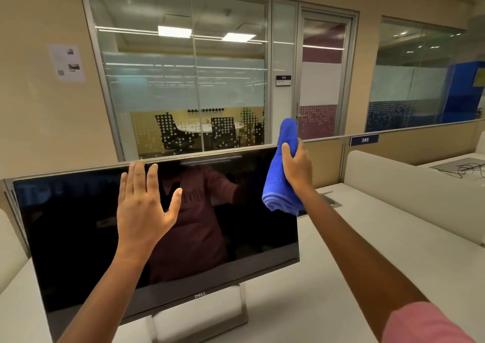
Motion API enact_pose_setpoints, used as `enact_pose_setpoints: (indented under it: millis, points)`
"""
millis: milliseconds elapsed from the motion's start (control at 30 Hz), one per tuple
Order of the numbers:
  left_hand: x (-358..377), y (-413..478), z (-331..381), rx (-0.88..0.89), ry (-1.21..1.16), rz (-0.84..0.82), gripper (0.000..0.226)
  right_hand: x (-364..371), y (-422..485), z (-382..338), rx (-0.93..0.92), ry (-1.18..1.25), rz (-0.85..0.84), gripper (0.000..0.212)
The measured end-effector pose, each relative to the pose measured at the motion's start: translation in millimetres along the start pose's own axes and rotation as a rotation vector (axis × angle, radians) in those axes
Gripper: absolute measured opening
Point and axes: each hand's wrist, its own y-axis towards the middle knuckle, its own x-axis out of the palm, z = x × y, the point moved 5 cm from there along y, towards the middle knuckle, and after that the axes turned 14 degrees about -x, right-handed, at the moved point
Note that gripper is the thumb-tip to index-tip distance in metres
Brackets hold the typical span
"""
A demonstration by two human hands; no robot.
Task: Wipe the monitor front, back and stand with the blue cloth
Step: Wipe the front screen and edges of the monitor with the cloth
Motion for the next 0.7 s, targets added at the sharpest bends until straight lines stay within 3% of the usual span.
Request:
enact_pose_setpoints:
  millis: [100, 233, 367, 700]
  points:
    - [0, 0, 1, 0.000, 0.004, -0.002, 0.070, 2, 7, -11, -0.147, -0.197, -0.068, 0.044]
    - [0, 0, 1, -0.011, 0.000, -0.006, 0.071, 9, -7, -30, -0.406, -0.341, -0.038, 0.059]
    - [0, -1, 1, -0.011, 0.001, -0.008, 0.070, 31, -25, -59, -0.556, -0.349, 0.004, 0.049]
    - [0, 1, -1, -0.016, -0.034, -0.017, 0.070, 109, -76, -141, -0.659, -0.260, -0.100, 0.049]
